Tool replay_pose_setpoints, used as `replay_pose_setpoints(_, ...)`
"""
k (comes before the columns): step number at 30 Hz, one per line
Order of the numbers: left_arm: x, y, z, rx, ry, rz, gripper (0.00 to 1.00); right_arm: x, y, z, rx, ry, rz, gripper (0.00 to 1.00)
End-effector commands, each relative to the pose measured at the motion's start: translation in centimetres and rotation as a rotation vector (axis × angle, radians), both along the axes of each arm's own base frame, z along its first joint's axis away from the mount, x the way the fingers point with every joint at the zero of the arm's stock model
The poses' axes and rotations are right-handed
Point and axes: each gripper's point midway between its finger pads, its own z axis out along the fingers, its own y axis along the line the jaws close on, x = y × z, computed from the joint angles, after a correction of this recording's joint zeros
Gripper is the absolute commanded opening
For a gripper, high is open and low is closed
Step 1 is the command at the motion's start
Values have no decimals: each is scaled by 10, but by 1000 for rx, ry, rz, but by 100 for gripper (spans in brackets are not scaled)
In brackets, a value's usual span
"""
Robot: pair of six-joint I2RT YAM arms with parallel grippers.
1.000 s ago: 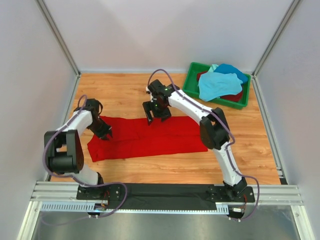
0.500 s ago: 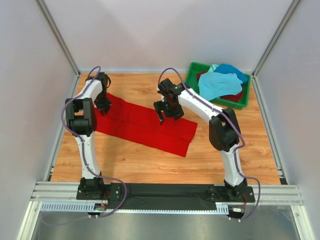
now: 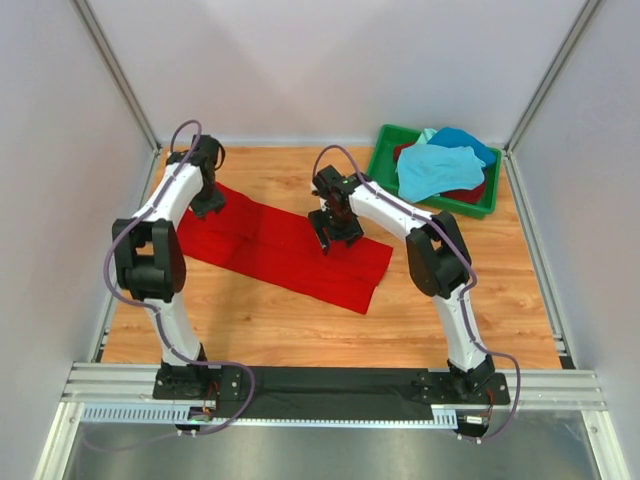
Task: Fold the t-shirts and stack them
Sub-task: Fold the tshirt
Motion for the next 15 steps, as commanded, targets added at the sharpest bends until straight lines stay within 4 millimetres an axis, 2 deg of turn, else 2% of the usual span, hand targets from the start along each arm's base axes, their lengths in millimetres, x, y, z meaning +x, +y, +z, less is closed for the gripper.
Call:
replay_pose_setpoints(1, 9, -7, -37, -50, 90, 55, 45, 5, 4, -7, 9, -31, 16, 69)
replay_pose_setpoints(2, 9, -7, -44, -50, 108, 66, 45, 0, -1, -15, -6, -13, 16, 69)
replay_pose_setpoints(3, 8, -7, -60, -49, 148, 78, 46, -2, -1, -19, -8, -10, 10, 69)
replay_pose_setpoints(5, 15, -7, -67, -46, 164, 84, 45, -10, -10, -31, -36, 7, -4, 71)
replay_pose_setpoints(6, 8, -5, -84, -31, 234, 89, 45, -13, -12, -35, -49, 14, -15, 71)
replay_pose_setpoints(8, 18, -5, -86, -19, 247, 75, 46, -20, -20, -39, -80, 9, -33, 73)
replay_pose_setpoints(9, 12, -4, -99, -10, 317, 47, 45, -31, -32, -50, -132, 21, -47, 73)
replay_pose_setpoints(10, 24, -5, -95, -10, 300, 26, 43, -38, -36, -54, -148, 28, -51, 73)
replay_pose_setpoints(11, 26, -2, -95, 17, 310, 15, 43, -45, -40, -57, -160, 30, -57, 73)
replay_pose_setpoints(12, 26, 0, -102, 41, 344, -40, 43, -62, -45, -60, -179, 48, -51, 73)
replay_pose_setpoints(14, 44, -4, -98, 69, 306, -119, 42, -78, -44, -61, -180, 56, -69, 74)
replay_pose_setpoints(15, 50, -6, -101, 94, 306, -154, 43, -96, -43, -59, -185, 64, -50, 74)
